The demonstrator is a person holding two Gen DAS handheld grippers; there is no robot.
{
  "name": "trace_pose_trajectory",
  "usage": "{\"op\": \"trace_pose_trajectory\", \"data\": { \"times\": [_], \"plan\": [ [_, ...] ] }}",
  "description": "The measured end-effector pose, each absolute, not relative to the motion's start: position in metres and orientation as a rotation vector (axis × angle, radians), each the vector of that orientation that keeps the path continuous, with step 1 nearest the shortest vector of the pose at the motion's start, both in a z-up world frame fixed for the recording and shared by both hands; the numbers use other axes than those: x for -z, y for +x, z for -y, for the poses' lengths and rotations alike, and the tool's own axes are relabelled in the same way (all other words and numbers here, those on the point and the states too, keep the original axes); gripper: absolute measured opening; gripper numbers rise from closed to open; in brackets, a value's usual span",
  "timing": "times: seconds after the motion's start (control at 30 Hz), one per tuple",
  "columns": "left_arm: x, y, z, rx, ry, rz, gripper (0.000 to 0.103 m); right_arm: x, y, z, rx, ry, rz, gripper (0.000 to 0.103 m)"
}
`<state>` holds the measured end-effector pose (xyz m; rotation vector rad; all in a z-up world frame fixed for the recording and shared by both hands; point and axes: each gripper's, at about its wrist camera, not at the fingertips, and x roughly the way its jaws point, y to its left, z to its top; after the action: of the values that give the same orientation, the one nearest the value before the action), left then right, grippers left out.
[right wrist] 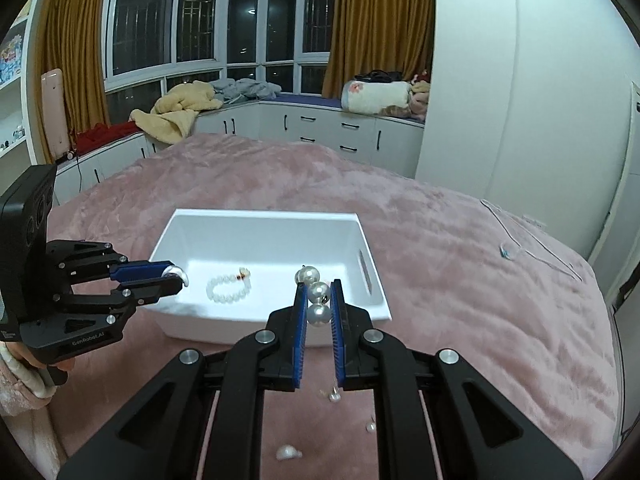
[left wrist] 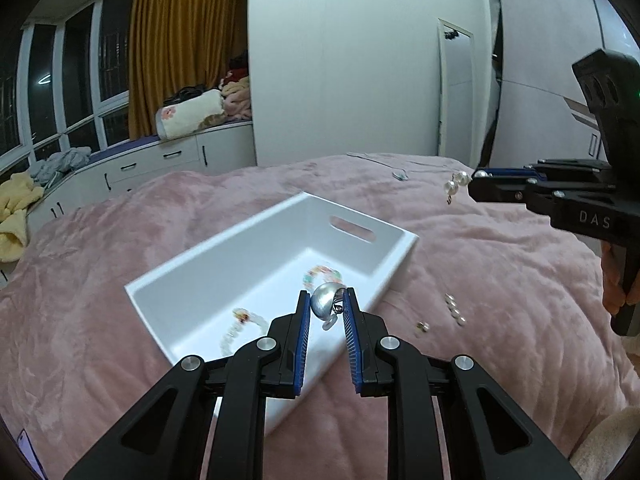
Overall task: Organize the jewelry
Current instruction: 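Carry the silver earring and pearl drop earring over the white box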
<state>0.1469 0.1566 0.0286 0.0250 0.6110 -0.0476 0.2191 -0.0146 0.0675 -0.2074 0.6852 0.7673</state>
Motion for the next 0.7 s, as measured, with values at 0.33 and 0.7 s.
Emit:
{"op": "trace_pose_trajectory", "data": {
  "times": [0.33,0.7],
  "plan": [
    [-0.044,0.187,-0.206,-0.027,0.032,-0.635,0.02,-0.064,0.254,-0.029,-0.789,-0.196,-0.7,0.012],
    [-0.037,0.222,-0.238,-0.055,-0.007,-0.674,0.013,-0.044,0.285,-0.066,-0.802,-0.155,-0.756,0.012]
  ]
}}
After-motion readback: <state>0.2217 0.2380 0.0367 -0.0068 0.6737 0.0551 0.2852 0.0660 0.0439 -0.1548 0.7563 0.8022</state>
